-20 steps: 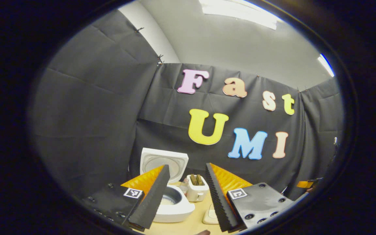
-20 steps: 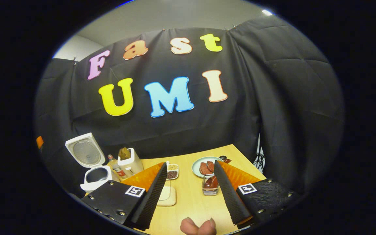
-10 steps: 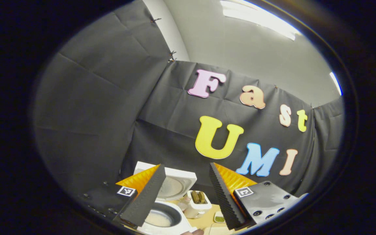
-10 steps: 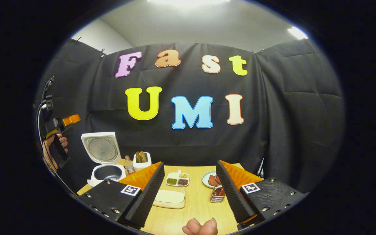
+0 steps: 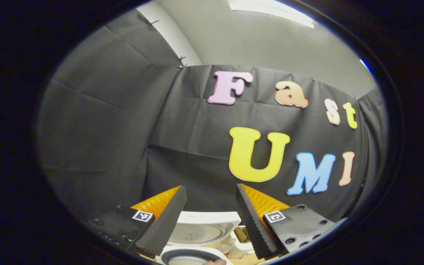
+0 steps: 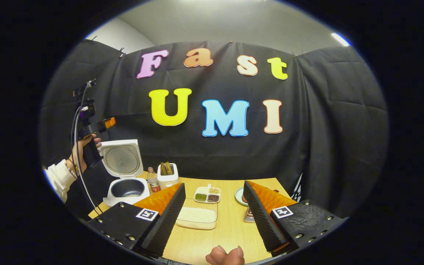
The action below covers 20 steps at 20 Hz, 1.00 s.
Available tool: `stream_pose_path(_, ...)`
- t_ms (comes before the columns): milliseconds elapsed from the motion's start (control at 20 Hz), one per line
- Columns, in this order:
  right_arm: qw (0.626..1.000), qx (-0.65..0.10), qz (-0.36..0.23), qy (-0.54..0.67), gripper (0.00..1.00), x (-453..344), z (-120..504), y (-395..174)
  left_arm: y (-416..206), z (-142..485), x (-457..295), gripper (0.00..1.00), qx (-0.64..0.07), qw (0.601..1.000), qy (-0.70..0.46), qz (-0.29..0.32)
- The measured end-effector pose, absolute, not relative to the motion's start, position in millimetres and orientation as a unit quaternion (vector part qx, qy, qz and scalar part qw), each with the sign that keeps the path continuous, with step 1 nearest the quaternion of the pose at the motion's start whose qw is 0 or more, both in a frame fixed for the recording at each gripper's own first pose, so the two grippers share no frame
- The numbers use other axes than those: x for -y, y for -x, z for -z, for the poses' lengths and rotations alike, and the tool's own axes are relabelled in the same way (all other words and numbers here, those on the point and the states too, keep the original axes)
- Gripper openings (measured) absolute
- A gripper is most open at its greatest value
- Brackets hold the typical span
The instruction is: Close the left gripper, press the button to open the rice cooker; take a wooden spoon from the chopstick holder with the right hand, scoop a spoonful of rice and pour it into the rice cooker, then put the wooden spoon back into the chopstick holder.
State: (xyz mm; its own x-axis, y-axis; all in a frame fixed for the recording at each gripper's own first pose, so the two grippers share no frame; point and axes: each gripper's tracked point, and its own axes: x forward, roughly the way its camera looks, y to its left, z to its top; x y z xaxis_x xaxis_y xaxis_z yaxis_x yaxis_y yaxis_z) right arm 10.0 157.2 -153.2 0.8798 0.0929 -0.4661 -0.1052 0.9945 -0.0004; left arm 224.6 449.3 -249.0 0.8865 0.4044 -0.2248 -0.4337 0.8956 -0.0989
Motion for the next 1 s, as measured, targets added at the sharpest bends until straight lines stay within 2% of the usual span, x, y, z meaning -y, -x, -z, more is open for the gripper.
stream_pose_path(50,0.968,-0.244,-0.055,0.015,0.96,-160.3,155.2,-7.4,-237.8,261.1,-455.4,0.94,-0.109,0.967,0.068,-0.221)
stream_pose_path(300,0.963,-0.263,-0.053,0.018,0.96,-159.2,166.9,0.3,-278.5,328.0,-476.6,0.87,-0.174,0.954,0.034,-0.241)
stream_pose_path(400,0.962,-0.270,-0.050,0.015,0.96,-157.4,170.0,2.1,-282.4,352.6,-484.9,1.00,-0.206,0.946,0.008,-0.250)
stream_pose_path(500,0.959,-0.278,-0.049,0.013,0.96,-156.8,175.9,3.3,-284.8,376.9,-487.5,0.88,-0.234,0.938,0.007,-0.257)
stream_pose_path(550,0.958,-0.281,-0.050,0.012,0.96,-157.4,178.3,3.4,-278.0,388.4,-488.7,0.92,-0.265,0.928,0.009,-0.262)
stream_pose_path(600,0.958,-0.284,-0.051,0.008,0.97,-159.2,179.9,4.0,-290.0,385.2,-494.8,1.00,-0.240,0.937,-0.015,-0.252)
stream_pose_path(750,0.955,-0.292,-0.056,0.003,0.97,-163.5,186.1,4.3,-281.9,385.4,-491.3,0.95,-0.246,0.937,-0.001,-0.248)
stream_pose_path(1000,0.955,-0.289,-0.061,0.003,0.97,-166.6,186.0,4.9,-281.7,383.4,-491.8,0.95,-0.244,0.938,-0.006,-0.245)
